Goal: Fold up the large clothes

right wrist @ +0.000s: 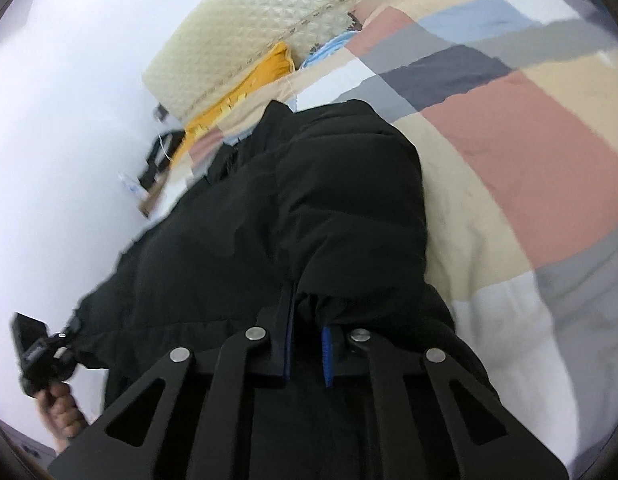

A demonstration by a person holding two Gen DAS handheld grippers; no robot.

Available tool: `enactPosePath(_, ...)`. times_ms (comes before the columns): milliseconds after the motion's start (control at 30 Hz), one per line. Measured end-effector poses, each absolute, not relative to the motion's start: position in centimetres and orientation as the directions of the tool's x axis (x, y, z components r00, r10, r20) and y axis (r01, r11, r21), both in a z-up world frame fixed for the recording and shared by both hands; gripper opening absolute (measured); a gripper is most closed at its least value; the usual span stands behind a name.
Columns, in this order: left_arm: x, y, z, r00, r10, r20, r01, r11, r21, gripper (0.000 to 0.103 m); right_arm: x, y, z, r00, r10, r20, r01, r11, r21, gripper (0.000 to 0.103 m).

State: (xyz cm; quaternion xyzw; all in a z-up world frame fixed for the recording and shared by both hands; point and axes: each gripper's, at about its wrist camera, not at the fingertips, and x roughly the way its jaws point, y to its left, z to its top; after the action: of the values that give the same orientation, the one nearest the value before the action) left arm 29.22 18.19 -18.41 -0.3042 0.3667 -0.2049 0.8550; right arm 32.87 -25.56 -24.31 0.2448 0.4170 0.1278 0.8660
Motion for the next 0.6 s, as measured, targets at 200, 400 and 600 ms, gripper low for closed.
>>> enactPosePath(200,27.1,16.8,-20.4,0.538,-0.593,-0.599,0.089,0.746,-0.660,0.010,32.0,-25.6,-24.3,0.605,0.351,-0.714,-0.002,0.898,0.440,0.008)
enactPosePath(400,25.1,15.8,-24.1,0.413,-0.586,-0.697,0.014,0.770,-0.638,0.010,30.8,-25.3,-25.2,0.570,0.304,-0.763,0.036,0.919,0.393,0.007)
enactPosePath(600,25.1,14.8,-24.5,0.413,-0.563,-0.716,0.009,0.789,-0.615,0.011,30.7,-24.4,-26.9,0.543,0.236,-0.806,0.062,0.946,0.319,0.006)
